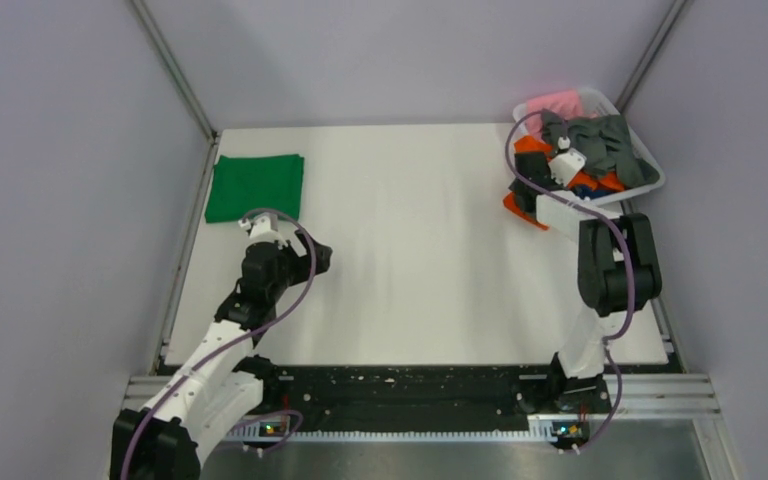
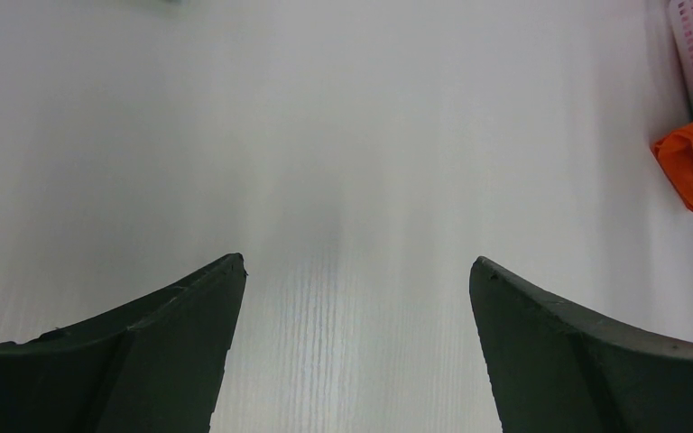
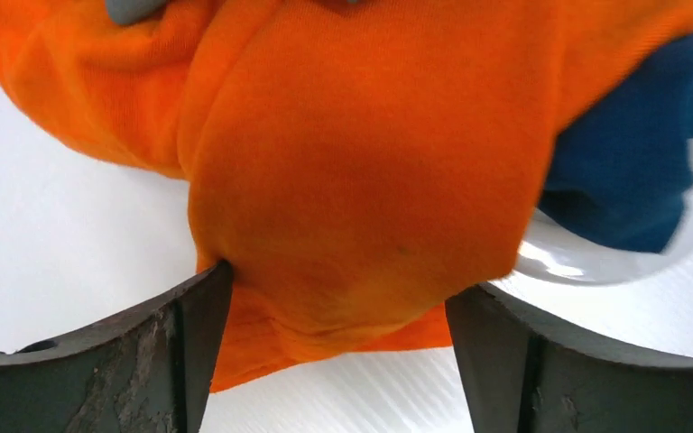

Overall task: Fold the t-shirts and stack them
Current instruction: Grab crumpled tshirt from bin with the right arm

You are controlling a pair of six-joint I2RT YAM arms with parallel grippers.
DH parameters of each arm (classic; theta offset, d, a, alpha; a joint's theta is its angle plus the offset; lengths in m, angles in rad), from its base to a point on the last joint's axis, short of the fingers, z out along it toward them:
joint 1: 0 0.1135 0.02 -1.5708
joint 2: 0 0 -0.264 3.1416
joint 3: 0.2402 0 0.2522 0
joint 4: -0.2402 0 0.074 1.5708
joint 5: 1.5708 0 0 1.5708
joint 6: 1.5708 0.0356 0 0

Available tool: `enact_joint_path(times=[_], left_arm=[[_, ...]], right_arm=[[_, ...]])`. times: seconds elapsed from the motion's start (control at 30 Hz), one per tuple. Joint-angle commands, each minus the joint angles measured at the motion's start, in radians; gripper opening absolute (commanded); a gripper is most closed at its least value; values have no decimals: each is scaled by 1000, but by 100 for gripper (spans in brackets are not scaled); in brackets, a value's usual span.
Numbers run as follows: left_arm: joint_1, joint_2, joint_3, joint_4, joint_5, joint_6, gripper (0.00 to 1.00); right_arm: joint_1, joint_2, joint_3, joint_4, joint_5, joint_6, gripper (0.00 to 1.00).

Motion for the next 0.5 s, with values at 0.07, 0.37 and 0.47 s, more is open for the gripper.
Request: enact_joint_path(times=[0.07,0.37,0.47], left_arm=[[-2,-16,27,42,12,7,99],[-2,-14,27,43,19,7,99],[-2,-19,28,39,15,6,99]], right_arm=[[3,37,69,104,56,-10,34],[3,-227,42,211,-64,-148,0],[-8,-274,106,186,-84,-186,0]])
